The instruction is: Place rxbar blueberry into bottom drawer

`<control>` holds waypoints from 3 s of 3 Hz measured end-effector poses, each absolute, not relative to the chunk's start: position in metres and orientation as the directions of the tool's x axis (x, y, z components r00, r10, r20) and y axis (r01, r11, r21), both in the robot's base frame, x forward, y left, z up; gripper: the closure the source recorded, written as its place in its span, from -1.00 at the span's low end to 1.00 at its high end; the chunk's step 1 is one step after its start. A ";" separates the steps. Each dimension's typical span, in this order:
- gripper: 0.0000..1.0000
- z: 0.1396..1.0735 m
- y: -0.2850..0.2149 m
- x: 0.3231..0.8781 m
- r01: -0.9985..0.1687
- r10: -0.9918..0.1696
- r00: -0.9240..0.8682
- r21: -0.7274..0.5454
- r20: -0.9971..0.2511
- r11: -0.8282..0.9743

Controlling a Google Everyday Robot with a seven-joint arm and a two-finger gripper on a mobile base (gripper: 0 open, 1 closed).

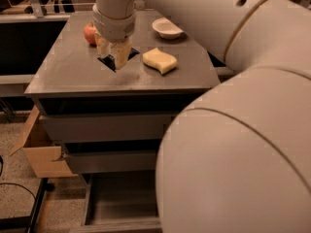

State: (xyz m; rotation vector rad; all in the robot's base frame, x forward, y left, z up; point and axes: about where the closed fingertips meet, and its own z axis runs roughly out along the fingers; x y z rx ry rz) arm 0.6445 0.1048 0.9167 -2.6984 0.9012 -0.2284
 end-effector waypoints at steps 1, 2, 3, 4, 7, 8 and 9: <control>1.00 0.917 0.100 0.614 -0.565 -0.612 0.788 -0.315 0.069 -0.763; 1.00 0.913 0.095 0.585 -0.573 -0.613 0.788 -0.298 0.056 -0.763; 1.00 0.902 0.086 0.558 -0.597 -0.628 0.778 -0.287 0.019 -0.749; 1.00 0.891 0.080 0.539 -0.621 -0.646 0.763 -0.287 -0.011 -0.729; 1.00 0.804 0.053 0.511 -0.743 -0.719 0.667 -0.254 -0.196 -0.620; 1.00 0.769 0.048 0.515 -0.782 -0.746 0.621 -0.261 -0.242 -0.566; 1.00 0.769 0.048 0.515 -0.783 -0.746 0.620 -0.260 -0.243 -0.566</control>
Offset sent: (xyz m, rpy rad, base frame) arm -0.0976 -0.0167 -0.0090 -0.0228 0.0457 -0.0127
